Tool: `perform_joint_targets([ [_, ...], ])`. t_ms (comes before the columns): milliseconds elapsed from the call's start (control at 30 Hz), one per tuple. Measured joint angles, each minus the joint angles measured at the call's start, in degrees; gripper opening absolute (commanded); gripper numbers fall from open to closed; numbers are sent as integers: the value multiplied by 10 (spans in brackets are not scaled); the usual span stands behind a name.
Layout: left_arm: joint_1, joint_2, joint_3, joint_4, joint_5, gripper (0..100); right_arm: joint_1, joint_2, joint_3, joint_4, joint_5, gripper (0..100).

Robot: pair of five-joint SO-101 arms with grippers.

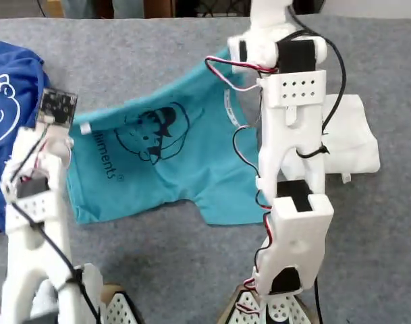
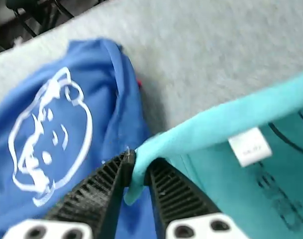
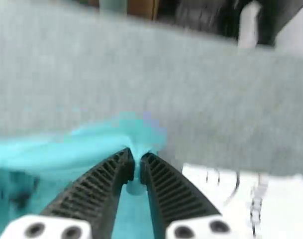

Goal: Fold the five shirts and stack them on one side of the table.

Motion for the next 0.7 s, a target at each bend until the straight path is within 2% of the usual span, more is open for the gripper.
perform_joint_targets([
  [67,11,-56,35,35,-1,29,0,0,0,47,12,14],
  [167,29,-140,89,94,-1,29,1,-4,41,63,25,14],
  [367,49,-291,164,204,-25,29,4,-107,266,65,84,14],
  [533,49,-362,219,241,-77,29,9,-225,447,46,105,14],
  [700,47,-386,251,242,-128,29,32,-293,527,50,111,14],
])
